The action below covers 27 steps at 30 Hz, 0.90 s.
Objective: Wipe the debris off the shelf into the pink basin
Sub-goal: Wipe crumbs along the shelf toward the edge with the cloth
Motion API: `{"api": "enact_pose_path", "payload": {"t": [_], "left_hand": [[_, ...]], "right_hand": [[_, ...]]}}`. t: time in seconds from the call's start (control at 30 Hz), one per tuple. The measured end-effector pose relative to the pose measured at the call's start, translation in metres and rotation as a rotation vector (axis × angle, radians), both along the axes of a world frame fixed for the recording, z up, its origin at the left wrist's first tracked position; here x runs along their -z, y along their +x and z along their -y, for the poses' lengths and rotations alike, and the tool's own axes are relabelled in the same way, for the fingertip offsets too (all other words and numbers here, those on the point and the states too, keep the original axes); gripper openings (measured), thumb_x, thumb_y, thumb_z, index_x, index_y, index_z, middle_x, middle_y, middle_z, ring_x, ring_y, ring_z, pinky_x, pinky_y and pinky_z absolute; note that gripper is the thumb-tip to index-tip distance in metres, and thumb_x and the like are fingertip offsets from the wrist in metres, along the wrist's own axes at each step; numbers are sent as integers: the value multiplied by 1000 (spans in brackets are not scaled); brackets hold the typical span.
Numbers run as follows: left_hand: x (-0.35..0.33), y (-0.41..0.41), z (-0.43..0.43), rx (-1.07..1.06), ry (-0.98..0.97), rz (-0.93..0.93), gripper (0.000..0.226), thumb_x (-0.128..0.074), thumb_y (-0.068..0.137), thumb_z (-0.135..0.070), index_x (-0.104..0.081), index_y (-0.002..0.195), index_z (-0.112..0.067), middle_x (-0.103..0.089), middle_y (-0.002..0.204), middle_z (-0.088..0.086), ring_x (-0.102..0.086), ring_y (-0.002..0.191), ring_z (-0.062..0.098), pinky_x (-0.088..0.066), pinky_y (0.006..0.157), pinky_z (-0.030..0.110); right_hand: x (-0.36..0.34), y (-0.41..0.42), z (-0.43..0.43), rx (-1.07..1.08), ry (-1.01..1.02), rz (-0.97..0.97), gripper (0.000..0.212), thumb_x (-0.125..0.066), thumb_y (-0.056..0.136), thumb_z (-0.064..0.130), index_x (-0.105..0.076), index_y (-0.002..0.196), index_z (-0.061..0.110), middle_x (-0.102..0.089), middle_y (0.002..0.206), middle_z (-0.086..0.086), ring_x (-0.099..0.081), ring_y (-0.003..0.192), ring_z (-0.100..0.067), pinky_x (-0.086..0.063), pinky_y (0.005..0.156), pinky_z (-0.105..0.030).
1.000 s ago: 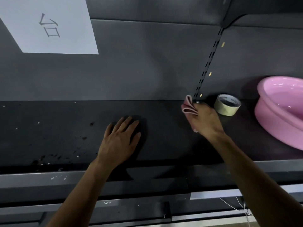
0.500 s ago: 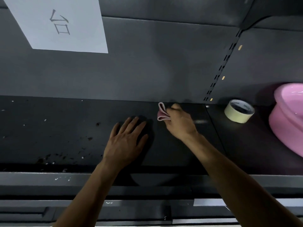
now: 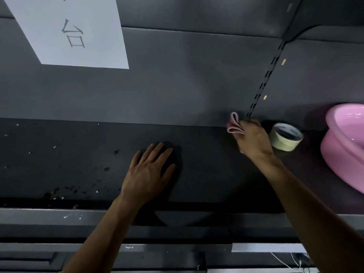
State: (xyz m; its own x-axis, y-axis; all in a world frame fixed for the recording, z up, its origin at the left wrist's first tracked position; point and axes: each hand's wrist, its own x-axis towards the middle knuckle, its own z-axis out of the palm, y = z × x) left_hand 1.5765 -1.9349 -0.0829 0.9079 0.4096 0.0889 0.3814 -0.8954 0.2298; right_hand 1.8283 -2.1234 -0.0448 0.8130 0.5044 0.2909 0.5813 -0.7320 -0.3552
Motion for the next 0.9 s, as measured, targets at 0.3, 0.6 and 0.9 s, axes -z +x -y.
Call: {"api": "enact_pose_path", "payload": {"t": [0.3, 0.6, 0.9], "left_hand": [[-3, -1, 0, 9, 0, -16, 71, -2, 90, -66, -16, 153, -37, -8, 163, -8, 3, 150, 11, -2, 122, 42], [-5, 0, 2, 1, -16, -26, 61, -22, 99, -59, -16, 154, -33, -10, 163, -5, 0, 150, 13, -1, 122, 43], [0, -2, 0, -34, 26, 40, 64, -27, 96, -61, -33, 149, -27, -28, 158, 3, -21, 147, 20, -17, 120, 45]], "right_hand": [[16, -7, -35, -73, -134, -20, 24, -62, 87, 13, -64, 111, 11, -56, 115, -19, -61, 98, -38, -47, 83, -35], [14, -77, -122, -397, -68, -84, 32, -56, 91, 9, -62, 122, 15, -49, 121, -13, -61, 100, -34, -47, 90, -34], [6, -70, -101, -460, 118, -164, 26, -59, 94, 36, -59, 78, 15, -58, 85, -8, -61, 77, -26, -40, 66, -27]]}}
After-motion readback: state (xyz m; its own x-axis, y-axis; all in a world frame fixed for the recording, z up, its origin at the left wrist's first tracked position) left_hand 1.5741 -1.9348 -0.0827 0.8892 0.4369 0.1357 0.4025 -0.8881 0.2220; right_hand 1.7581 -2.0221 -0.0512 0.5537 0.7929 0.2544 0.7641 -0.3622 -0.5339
